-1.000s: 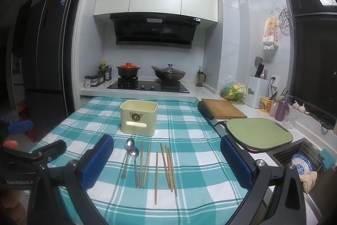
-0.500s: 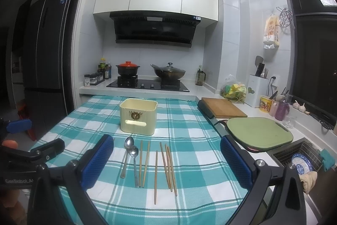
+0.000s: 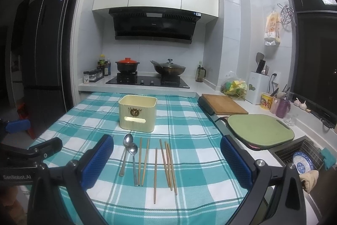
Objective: Organize utensils
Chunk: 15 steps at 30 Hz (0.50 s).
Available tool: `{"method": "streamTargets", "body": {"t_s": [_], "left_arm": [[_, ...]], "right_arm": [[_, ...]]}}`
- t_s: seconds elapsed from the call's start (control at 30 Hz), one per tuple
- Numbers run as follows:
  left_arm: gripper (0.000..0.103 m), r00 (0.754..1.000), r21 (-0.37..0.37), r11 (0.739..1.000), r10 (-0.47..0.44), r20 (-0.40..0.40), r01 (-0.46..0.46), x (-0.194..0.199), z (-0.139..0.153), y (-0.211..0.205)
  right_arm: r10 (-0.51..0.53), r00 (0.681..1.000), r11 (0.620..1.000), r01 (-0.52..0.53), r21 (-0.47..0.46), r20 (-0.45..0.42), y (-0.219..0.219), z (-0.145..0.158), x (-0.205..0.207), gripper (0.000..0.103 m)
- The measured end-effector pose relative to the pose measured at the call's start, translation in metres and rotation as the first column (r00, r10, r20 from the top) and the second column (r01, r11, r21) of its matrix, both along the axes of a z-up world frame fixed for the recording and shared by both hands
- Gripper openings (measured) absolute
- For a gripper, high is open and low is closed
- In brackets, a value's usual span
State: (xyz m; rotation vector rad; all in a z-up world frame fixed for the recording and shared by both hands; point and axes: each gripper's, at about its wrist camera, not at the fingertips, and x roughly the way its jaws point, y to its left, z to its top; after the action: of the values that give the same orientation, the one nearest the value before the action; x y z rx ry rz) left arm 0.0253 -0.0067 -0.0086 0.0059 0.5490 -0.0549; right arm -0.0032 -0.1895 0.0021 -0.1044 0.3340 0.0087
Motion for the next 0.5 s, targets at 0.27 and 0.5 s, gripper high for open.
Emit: {"method": "streamTargets", "body": {"t_s": [0.27,0.5], "left_arm": [[0.103,1.000,0.014,1.000,0.008,-0.024,-0.008,0.009,-0.005,-0.004],[0.103,0.999,0.015,1.000,0.013,-0.034,-0.013,0.015,-0.009,-0.003]], "right_arm": [[-0.013,0.999,1.000,0.013,-0.008,-0.049,-0.001,-0.010,0.015,0.103],[-0.045,0.993,0.998,0.041,-0.041,-0.106,-0.005,-0.022,0.028,0.103]]}}
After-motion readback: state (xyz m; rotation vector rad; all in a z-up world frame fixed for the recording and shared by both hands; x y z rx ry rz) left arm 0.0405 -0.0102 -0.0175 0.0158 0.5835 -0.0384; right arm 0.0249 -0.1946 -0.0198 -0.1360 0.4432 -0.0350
